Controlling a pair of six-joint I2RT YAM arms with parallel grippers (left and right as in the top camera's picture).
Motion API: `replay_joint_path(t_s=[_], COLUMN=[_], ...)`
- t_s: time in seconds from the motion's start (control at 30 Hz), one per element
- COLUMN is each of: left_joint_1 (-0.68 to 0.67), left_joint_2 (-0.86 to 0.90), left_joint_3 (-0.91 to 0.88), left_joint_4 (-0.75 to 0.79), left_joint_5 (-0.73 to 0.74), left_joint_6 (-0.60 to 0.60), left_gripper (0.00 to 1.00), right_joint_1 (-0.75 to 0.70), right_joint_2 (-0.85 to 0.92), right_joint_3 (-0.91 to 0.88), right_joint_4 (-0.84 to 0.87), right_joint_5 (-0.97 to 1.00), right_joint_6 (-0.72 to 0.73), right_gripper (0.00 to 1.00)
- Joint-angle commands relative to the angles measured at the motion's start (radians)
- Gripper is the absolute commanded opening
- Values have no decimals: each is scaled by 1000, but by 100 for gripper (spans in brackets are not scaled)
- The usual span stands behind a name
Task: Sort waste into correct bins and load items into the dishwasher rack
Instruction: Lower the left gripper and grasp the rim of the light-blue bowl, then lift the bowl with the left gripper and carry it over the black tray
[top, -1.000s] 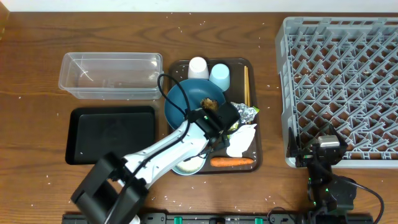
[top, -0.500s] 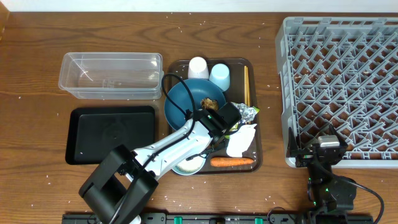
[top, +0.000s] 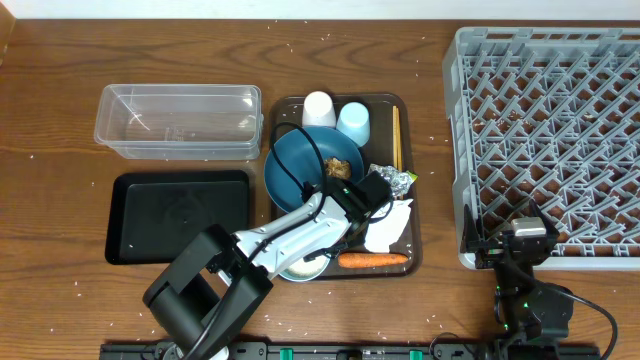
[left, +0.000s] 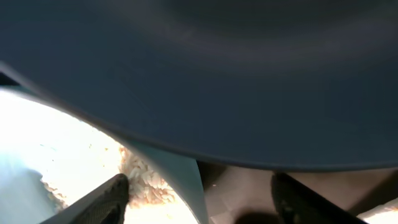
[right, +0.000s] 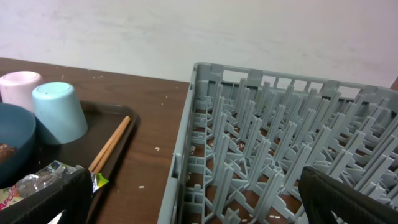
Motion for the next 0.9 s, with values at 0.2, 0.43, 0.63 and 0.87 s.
replay_joint_path(t_s=[0.2,0.43,0.63,0.87], left_joint_1=[0,0,0,0], left_joint_2=[4,4,4,4], left_joint_3=[-1,-1,-1,-1], left_joint_4=[2,2,2,1], left_joint_5=[-16,-16,-16,-16], left_joint_6=[-2,-2,-2,-2], left_gripper=[54,39,28,6], right_joint_1=[-9,-9,-9,-9], right_joint_2=[1,1,1,1], right_joint_3=[-2,-2,-2,-2], right_joint_4=[-4,-4,-4,-4], right_joint_5=[6,6,6,6], right_joint_6=[-6,-6,-6,-6], right_gripper=[99,99,99,99])
